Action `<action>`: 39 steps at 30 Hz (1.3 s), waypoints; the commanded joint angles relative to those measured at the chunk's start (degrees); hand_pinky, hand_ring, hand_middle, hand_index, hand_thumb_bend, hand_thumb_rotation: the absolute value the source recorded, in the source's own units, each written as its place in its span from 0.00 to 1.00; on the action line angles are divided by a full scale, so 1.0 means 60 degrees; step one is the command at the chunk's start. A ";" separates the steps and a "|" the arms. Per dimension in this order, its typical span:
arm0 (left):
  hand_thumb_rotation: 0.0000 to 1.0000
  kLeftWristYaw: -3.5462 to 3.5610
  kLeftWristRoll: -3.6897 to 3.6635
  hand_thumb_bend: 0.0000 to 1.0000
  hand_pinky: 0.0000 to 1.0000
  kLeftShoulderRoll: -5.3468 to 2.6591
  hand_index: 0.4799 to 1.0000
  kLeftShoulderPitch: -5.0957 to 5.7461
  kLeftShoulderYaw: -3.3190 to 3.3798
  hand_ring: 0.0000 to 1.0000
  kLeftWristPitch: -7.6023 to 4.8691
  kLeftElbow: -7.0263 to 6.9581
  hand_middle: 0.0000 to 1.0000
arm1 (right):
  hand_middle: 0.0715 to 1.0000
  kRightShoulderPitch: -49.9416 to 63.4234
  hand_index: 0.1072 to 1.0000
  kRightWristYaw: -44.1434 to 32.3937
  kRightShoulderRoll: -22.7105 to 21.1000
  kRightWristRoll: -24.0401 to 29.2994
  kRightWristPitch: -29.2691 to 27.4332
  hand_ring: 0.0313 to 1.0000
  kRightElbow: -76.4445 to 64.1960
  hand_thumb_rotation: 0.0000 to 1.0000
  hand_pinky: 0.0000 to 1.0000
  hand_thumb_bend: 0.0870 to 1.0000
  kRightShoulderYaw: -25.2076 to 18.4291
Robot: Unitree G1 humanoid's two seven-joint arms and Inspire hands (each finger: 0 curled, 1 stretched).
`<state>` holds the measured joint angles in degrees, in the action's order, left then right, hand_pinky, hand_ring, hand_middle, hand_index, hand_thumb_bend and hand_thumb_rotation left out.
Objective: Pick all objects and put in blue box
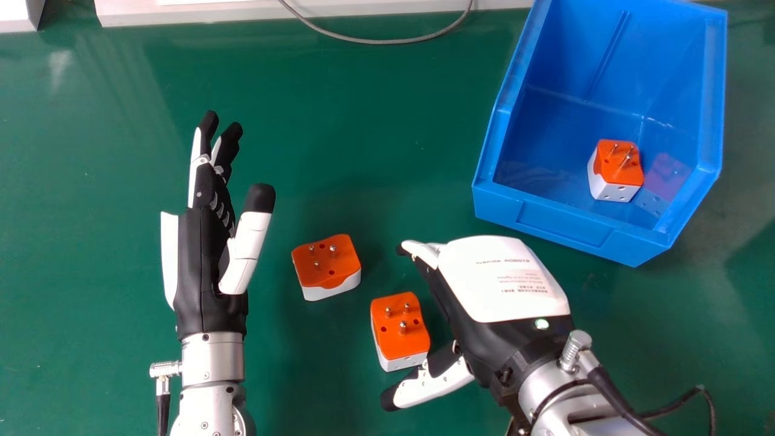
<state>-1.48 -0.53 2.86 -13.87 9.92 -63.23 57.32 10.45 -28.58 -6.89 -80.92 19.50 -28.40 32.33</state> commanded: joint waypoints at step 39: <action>0.82 -0.0437 0.0319 0.93 0.98 -0.0098 0.89 0.0082 -0.0077 0.93 -0.0265 -0.0157 0.92 | 0.93 -0.1033 0.89 0.1847 0.0597 0.0789 0.0264 0.89 0.2795 0.27 0.74 0.89 0.0205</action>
<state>-3.85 1.13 2.57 -13.68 9.74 -63.28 57.15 5.11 -18.79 -3.51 -76.53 21.17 -11.44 33.51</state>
